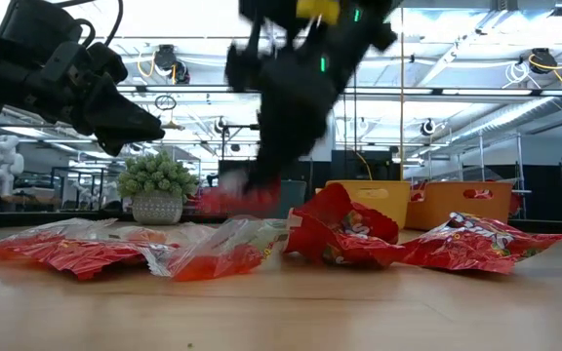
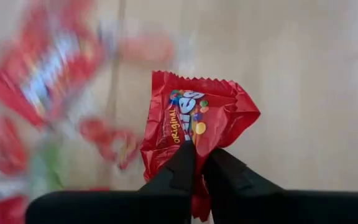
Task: Sort candy
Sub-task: Put the red candy into the orange bin
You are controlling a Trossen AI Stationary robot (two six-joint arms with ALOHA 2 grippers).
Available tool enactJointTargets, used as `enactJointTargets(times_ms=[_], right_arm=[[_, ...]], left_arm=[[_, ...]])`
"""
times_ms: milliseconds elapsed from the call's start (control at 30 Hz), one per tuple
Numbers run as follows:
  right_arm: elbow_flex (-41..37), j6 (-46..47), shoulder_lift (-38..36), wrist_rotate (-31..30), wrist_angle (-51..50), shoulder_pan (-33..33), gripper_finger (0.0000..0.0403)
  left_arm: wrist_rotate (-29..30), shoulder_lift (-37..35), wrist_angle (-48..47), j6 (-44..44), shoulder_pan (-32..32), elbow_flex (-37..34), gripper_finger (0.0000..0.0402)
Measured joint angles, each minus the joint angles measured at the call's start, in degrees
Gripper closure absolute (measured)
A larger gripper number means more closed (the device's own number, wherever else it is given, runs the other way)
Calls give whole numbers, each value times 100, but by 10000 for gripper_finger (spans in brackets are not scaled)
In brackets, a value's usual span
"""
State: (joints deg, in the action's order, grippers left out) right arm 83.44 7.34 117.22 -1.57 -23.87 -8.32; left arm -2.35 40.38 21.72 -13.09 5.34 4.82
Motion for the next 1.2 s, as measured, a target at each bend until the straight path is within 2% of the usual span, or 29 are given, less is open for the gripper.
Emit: enactJointTargets(times_ms=[133, 233, 533, 633, 733, 967, 1067, 1200], right_arm=[[20, 255, -623, -598, -150, 12, 375], [18, 259, -1083, -1046, -504, 50, 386], [-80, 532, -2607, -2007, -2310, 581, 400], [-556, 542, -3222, -2141, -2355, 843, 402], [-1366, 904, -3899, -2219, -2208, 1155, 402], [-3177, 2707, -5420, -4059, -1755, 1988, 392], [-3523, 2987, -5778, -4035, -1715, 2525, 377], [-3711, 2580, -5877, -3516, -1674, 3274, 334]], left_arm=[[0, 0, 2, 0, -2, 0, 265], [0, 0, -13, -1, -2, 0, 265], [0, 0, 4, 1, 0, 0, 265], [0, 0, 2, 0, 0, 0, 265], [0, 0, 1, -1, 0, 0, 265], [0, -1, 4, 1, 0, 0, 265], [0, 0, 2, 1, -2, 0, 265], [0, -1, 2, 1, -1, 0, 265]])
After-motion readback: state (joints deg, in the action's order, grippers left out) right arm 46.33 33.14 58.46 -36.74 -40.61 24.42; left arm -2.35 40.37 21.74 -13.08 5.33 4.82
